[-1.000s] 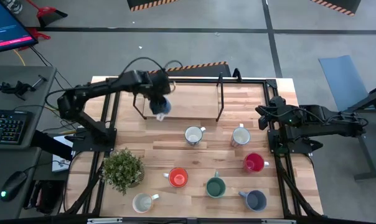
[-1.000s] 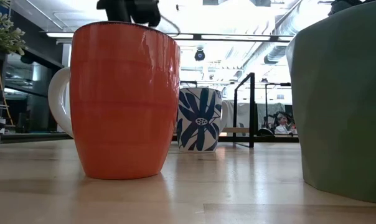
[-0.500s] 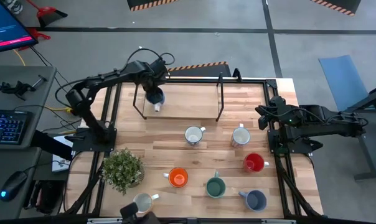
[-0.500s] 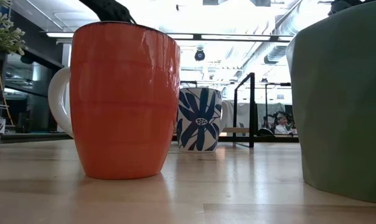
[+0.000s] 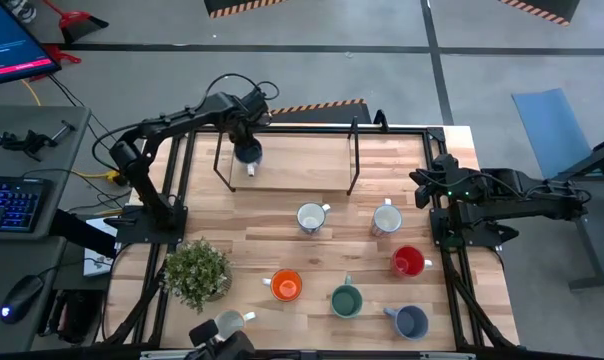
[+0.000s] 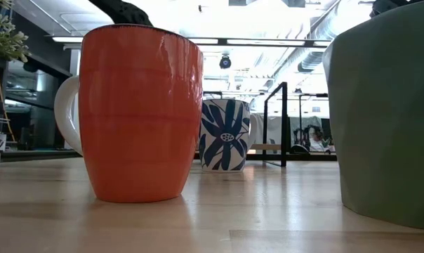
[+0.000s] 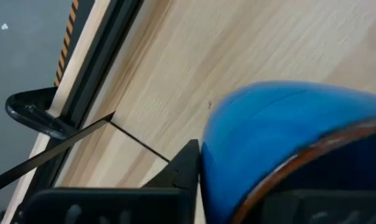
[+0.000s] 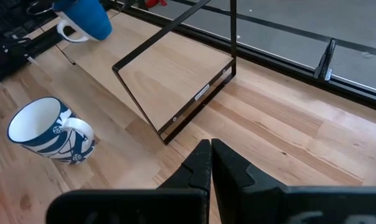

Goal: Place coffee mugs
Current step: Put the blue mug on the shelf

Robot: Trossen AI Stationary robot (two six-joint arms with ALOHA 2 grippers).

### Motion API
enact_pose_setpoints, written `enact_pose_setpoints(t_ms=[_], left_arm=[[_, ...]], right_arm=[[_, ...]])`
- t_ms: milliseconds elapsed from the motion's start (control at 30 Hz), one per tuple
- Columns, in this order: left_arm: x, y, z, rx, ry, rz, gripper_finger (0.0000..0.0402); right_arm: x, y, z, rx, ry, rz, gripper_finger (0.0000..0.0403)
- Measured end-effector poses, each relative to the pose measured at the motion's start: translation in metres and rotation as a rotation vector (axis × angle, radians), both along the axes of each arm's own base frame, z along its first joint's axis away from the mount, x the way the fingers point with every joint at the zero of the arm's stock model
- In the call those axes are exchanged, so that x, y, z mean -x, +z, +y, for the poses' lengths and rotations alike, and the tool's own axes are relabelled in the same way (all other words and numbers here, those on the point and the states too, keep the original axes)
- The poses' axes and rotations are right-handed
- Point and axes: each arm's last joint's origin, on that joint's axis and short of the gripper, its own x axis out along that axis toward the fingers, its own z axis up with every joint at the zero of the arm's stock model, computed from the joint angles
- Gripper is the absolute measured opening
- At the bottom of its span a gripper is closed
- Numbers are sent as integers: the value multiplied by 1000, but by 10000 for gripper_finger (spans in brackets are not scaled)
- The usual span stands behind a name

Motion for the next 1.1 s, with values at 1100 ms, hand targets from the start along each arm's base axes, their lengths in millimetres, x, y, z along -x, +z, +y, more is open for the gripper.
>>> enact_pose_setpoints(t_ms=[1100], left_arm=[[9,28,24,-96,50,-46,74]], right_arm=[[-1,-1,2,-39,52,3,0]])
